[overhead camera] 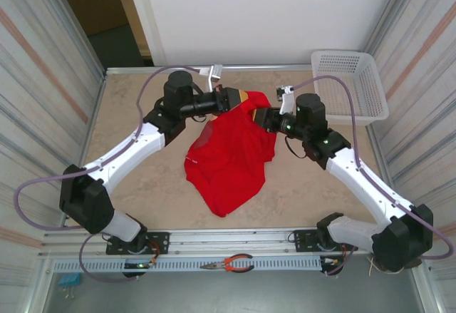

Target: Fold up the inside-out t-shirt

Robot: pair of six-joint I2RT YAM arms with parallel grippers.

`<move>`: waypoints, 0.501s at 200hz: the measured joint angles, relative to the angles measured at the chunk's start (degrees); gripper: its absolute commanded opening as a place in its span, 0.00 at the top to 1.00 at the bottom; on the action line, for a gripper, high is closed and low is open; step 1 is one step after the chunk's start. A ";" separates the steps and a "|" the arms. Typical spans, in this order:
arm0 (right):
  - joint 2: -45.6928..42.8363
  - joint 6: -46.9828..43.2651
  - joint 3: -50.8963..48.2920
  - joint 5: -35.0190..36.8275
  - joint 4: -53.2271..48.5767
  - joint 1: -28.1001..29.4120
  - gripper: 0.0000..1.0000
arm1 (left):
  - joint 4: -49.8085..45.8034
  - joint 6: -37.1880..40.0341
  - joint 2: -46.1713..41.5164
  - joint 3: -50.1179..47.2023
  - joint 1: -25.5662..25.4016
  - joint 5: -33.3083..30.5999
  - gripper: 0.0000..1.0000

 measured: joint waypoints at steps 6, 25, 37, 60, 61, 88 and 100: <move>0.17 0.04 0.02 -0.28 -0.15 -0.17 1.00 | -0.15 -0.11 0.00 0.00 -0.04 -0.02 1.00; -0.22 -0.09 0.26 -1.62 -0.83 -1.07 1.00 | -0.94 -0.15 0.02 0.00 0.04 -0.74 1.00; -1.46 0.02 0.28 -3.78 -1.60 -2.21 1.00 | -1.25 -0.15 0.02 0.00 0.33 -1.38 1.00; -5.60 0.63 0.79 -9.07 -2.64 -4.72 1.00 | -1.31 -0.15 0.46 0.00 2.12 -2.36 1.00; -5.73 0.66 0.83 -9.22 -2.64 -4.79 1.00 | -1.31 -0.15 0.50 0.00 2.25 -2.38 1.00; -9.51 3.28 2.47 -15.74 -1.46 -7.43 1.00 | -1.46 0.13 3.50 0.81 3.69 -2.12 0.61; -10.40 5.35 2.49 -18.62 0.39 -8.85 1.00 | -2.10 0.55 5.51 1.84 4.35 -2.16 0.50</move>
